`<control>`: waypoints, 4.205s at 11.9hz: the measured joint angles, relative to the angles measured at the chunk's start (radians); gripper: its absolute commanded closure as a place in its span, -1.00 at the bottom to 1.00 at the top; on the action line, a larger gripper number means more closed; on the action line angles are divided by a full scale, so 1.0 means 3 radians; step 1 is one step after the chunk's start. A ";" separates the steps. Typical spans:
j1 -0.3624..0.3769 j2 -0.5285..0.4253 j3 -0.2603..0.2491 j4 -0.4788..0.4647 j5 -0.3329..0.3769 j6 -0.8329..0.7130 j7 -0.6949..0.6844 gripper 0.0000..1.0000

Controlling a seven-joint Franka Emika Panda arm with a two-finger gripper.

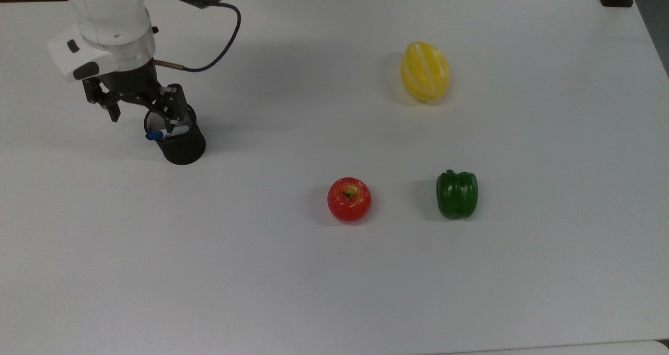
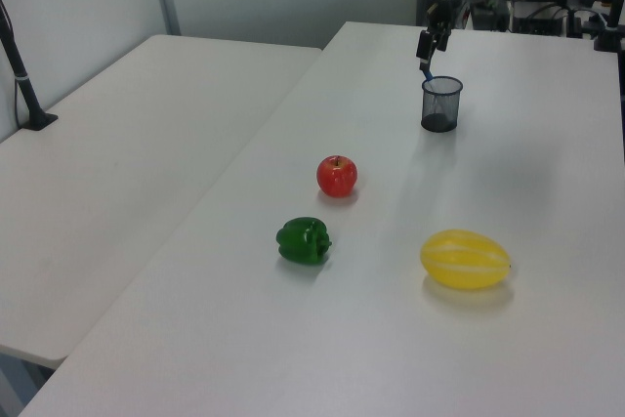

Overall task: Take marker pen
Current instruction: 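Move the gripper over the black mesh cup and lower onto the marker, then close the gripper on the blue-capped marker inside the cup, then lift the marker up out of the mesh cup, then carry the marker toward the yellow fruit and lower it to the table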

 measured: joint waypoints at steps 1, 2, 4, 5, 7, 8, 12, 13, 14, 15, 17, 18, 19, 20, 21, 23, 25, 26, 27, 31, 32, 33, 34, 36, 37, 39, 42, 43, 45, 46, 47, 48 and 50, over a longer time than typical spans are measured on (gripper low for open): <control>-0.0003 0.0027 0.0000 0.0000 0.0000 0.0038 0.0020 -0.64; -0.0004 0.0046 0.0000 0.0000 0.0001 0.0085 0.0073 -0.59; -0.0004 0.0064 0.0000 -0.0002 0.0002 0.0156 0.0237 -0.57; -0.0004 0.0068 0.0000 -0.0004 0.0003 0.0173 0.0328 -0.49; -0.0004 0.0080 0.0000 -0.0021 0.0003 0.0191 0.0591 -0.27; -0.0004 0.0083 0.0000 -0.0042 0.0003 0.0192 0.0670 -0.19; 0.0000 0.0083 0.0002 -0.0073 0.0003 0.0196 0.0864 0.26; 0.0005 0.0083 0.0002 -0.0079 0.0003 0.0196 0.0907 0.36; 0.0011 0.0083 0.0003 -0.0081 0.0003 0.0196 0.0927 0.46; 0.0015 0.0083 0.0003 -0.0082 0.0003 0.0196 0.0934 0.52; 0.0016 0.0083 0.0004 -0.0082 0.0003 0.0197 0.0946 0.59; 0.0016 0.0083 0.0004 -0.0081 0.0003 0.0199 0.0953 0.63; 0.0017 0.0081 0.0005 -0.0080 0.0003 0.0205 0.0959 0.71; 0.0016 0.0077 0.0006 -0.0078 0.0004 0.0210 0.0964 0.75; 0.0017 0.0074 0.0009 -0.0076 0.0004 0.0211 0.0967 0.77; 0.0017 0.0070 0.0013 -0.0073 0.0004 0.0212 0.0970 0.89; 0.0017 0.0061 0.0018 -0.0070 0.0004 0.0212 0.0972 0.90; 0.0017 0.0050 0.0023 -0.0065 0.0004 0.0212 0.0973 0.90; 0.0017 0.0030 0.0028 -0.0061 0.0004 0.0212 0.0973 0.90; 0.0017 -0.0162 0.0036 -0.0029 0.0005 0.0212 0.0974 0.90; 0.0017 -0.0219 0.0036 -0.0025 0.0010 0.0212 0.0974 0.90; 0.0018 -0.0307 0.0037 -0.0005 0.0016 0.0212 0.0975 0.89; 0.0018 -0.0399 0.0039 0.0011 0.0019 0.0212 0.0975 0.89; 0.0019 -0.0562 0.0042 0.0017 0.0034 0.0212 0.0976 0.89; 0.0019 -0.0593 0.0043 0.0017 0.0049 0.0212 0.0976 0.89; 0.0024 -0.0617 0.0091 0.0014 0.0084 0.0211 0.0976 0.88; 0.0061 -0.0624 0.0400 0.0011 0.0088 0.0022 0.1101 0.87; 0.0082 -0.0628 0.0539 0.0011 0.0088 -0.0068 0.1138 0.87; 0.0158 -0.0630 0.0729 0.0007 0.0088 -0.0169 0.1170 0.86; 0.0251 -0.0630 0.0802 0.0002 0.0087 -0.0282 0.1180 0.86; 0.0353 -0.0631 0.0832 -0.0001 0.0086 -0.0403 0.1188 0.86; 0.0460 -0.0630 0.0837 -0.0002 0.0086 -0.0533 0.1190 0.86; 0.0615 -0.0631 0.0840 -0.0003 0.0086 -0.0798 0.1191 0.80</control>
